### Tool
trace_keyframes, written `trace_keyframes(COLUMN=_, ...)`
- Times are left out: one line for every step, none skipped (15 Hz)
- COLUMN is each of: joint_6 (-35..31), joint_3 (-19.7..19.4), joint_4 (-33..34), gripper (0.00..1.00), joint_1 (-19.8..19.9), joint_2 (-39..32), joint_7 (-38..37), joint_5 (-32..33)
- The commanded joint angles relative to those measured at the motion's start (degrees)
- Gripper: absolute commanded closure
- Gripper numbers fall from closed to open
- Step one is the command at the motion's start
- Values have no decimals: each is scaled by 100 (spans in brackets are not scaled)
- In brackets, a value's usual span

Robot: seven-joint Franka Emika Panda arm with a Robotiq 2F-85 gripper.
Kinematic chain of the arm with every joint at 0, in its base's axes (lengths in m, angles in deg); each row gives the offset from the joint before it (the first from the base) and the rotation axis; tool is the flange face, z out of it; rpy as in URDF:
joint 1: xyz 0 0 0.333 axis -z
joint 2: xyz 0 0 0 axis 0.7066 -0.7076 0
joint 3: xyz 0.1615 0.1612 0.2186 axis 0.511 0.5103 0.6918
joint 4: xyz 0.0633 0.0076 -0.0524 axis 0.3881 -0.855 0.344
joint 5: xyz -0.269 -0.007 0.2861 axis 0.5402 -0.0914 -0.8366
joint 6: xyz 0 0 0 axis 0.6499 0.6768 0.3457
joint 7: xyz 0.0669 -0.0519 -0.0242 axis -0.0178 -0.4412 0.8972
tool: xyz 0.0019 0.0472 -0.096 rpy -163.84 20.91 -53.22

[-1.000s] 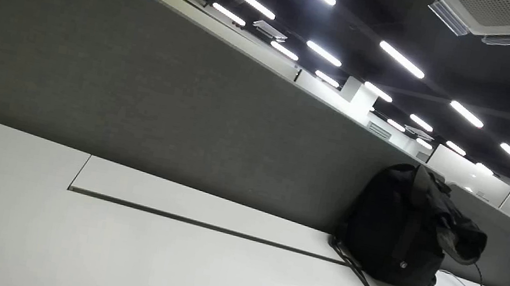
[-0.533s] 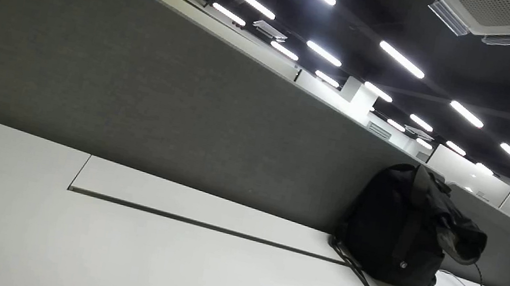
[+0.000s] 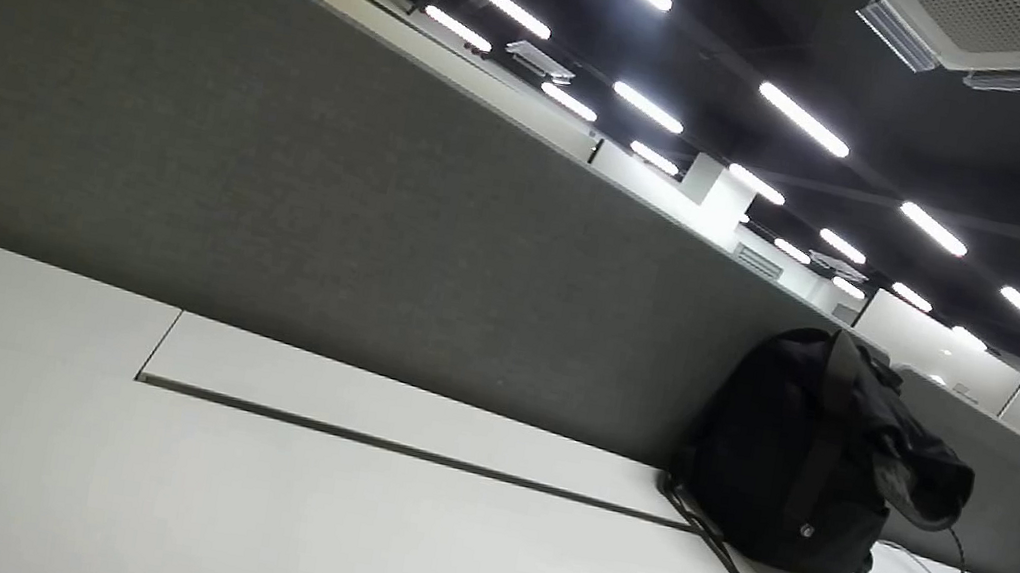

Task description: Open the slider on the top of the lid

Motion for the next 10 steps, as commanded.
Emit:
trace_keyframes(joint_6=-678, joint_3=-76, joint_4=-294, gripper=47, joint_1=-78, joint_2=-313, joint_7=124, joint_5=13)
trace_keyframes(joint_6=-837, joint_3=-69, joint_4=-395, gripper=54, joint_1=-70, joint_2=-403, joint_7=118, joint_5=31)
trace_keyframes(joint_6=-979, joint_3=-66, joint_4=-485, gripper=62, joint_1=-59, joint_2=-484, joint_7=110, joint_5=40)
trace_keyframes(joint_6=-1149, joint_3=-62, joint_4=-593, gripper=68, joint_1=-42, joint_2=-564, joint_7=67, joint_5=80)
trace_keyframes(joint_6=-1290, joint_3=-60, joint_4=-679, gripper=76, joint_1=-29, joint_2=-647, joint_7=40, joint_5=114)
trace_keyframes(joint_6=-1485, joint_3=-57, joint_4=-774, gripper=82, joint_1=-1, joint_2=-743, joint_7=-123, joint_5=175)
trace_keyframes(joint_6=-1621, joint_3=-57, joint_4=-844, gripper=88, joint_1=24, joint_2=-843, joint_7=-238, joint_5=252)
trace_keyframes(joint_6=-1808, joint_3=-66, joint_4=-914, gripper=96, joint_1=59, joint_2=-935, joint_7=-382, joint_5=377)
trace_keyframes(joint_6=-1886, joint_3=-86, joint_4=-930, gripper=98, joint_1=84, joint_2=-1045, joint_7=-471, joint_5=451)
trace_keyframes(joint_6=-1946, joint_3=-101, joint_4=-881, gripper=100, joint_1=107, joint_2=-1267, joint_7=-651, joint_5=555)
